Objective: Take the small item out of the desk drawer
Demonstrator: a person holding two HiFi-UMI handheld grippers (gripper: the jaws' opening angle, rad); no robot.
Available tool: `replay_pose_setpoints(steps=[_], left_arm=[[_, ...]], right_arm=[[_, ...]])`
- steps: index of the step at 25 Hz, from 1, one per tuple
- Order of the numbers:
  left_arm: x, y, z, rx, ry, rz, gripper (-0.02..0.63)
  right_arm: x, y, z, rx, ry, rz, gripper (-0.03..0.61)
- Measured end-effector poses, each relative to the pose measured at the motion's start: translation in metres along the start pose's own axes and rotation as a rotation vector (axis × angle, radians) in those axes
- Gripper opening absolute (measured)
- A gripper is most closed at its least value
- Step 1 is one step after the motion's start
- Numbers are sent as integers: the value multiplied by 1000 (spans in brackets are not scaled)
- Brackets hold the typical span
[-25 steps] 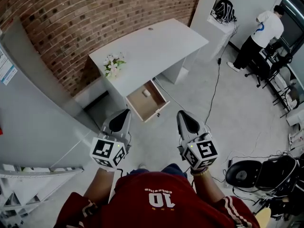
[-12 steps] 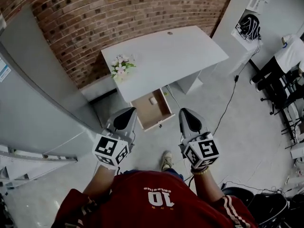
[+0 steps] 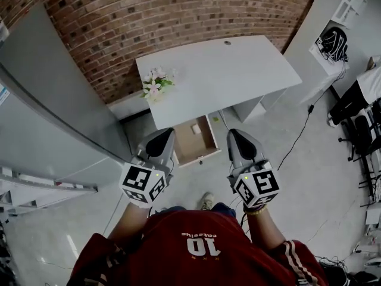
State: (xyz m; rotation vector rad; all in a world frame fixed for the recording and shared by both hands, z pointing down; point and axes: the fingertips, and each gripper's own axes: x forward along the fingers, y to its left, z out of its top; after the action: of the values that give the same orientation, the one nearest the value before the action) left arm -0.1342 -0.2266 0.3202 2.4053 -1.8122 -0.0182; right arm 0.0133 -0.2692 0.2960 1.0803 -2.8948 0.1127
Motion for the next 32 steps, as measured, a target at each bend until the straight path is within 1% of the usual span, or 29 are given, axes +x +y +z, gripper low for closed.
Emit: replay_pose_setpoints(steps=[3,7,10,15,19,22,27,31,32], left_arm=[[-1,2,-2,15,9,6,29],[-7,5,-1,39,11,-8,98],[-12,7,0,37,4,-24,128],[-16,4,-5,14,19,-72,210],[-18,1,-14,21,34,-106,213],[-12,-1,-28,6,61,-124,213],[5,-6,-50,-32,101,-127,215],[26,-15,-76,-56,129,-113,218],[33,-16,-82,-59,138,-108,228]], right_arm=[[0,2,-4,11,-3,-8,3],[-4,12,-7,21,-10,-30,3],[-9,19,-8,28,-12,-58,3],[-21,31,-9,29,-20,-117,3],[-30,39,-16,26,-26,-160,3],[-37,36,-24,24,-18,-197,3],[-42,17,-30,33,-7,-222,3],[-42,-6,-33,21,-6,-219,3],[-39,-13,-33,14,-5,-217,3]])
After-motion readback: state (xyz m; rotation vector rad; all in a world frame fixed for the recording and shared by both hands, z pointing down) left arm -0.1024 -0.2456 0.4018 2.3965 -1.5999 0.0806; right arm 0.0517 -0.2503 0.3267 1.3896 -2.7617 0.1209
